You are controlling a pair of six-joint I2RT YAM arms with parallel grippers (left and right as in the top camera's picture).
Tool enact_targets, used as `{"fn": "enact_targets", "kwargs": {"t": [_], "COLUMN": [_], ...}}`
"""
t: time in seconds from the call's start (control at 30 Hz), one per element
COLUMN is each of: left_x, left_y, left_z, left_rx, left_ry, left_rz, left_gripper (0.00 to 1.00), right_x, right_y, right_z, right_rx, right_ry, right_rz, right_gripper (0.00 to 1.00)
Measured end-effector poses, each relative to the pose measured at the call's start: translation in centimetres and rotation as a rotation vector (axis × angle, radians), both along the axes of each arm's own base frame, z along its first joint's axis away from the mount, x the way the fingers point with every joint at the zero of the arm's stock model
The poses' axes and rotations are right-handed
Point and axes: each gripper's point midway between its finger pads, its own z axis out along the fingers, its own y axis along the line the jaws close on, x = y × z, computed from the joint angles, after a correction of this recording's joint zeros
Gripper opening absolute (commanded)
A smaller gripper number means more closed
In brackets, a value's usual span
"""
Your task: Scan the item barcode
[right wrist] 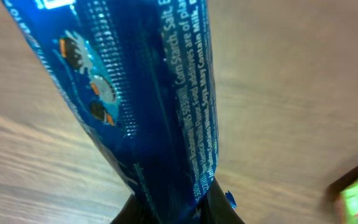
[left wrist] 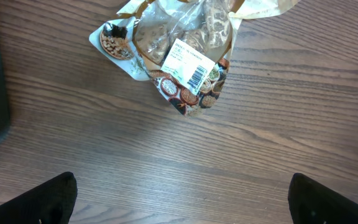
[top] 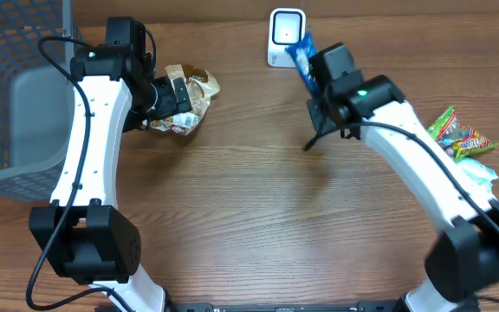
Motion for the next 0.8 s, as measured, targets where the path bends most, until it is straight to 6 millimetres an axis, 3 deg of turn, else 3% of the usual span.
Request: {"fn": "enact_targets", "kwargs": {"t": [0.1, 0.2, 0.4, 0.8], "left_x": [0.0, 0.0, 0.0, 0.0], "left_y": [0.0, 0.0, 0.0, 0.0], "left_z": [0.0, 0.0, 0.0, 0.0], "left_rx": [0.000, 0.000, 0.000, 0.000], "left_ry": [0.000, 0.000, 0.000, 0.000], "left_rz": [0.000, 0.000, 0.000, 0.000], "left_gripper": [1.00, 1.00, 1.00, 1.00], "right_x": [-1.0, -2.0, -3.1, -3.7], "right_y": [0.9, 2.2, 4.8, 5.6], "right_z": [-3.5, -5.2, -6.1, -7.2], "right_rx": [-0.006, 0.004, 0.034, 0.069], "right_ry": [0.116, 0.177, 0.210, 0.258], "right_rz": [0.017, 0.045, 0.106, 0.120], "right_gripper": [0.04, 0.04, 0.04, 0.04]}}
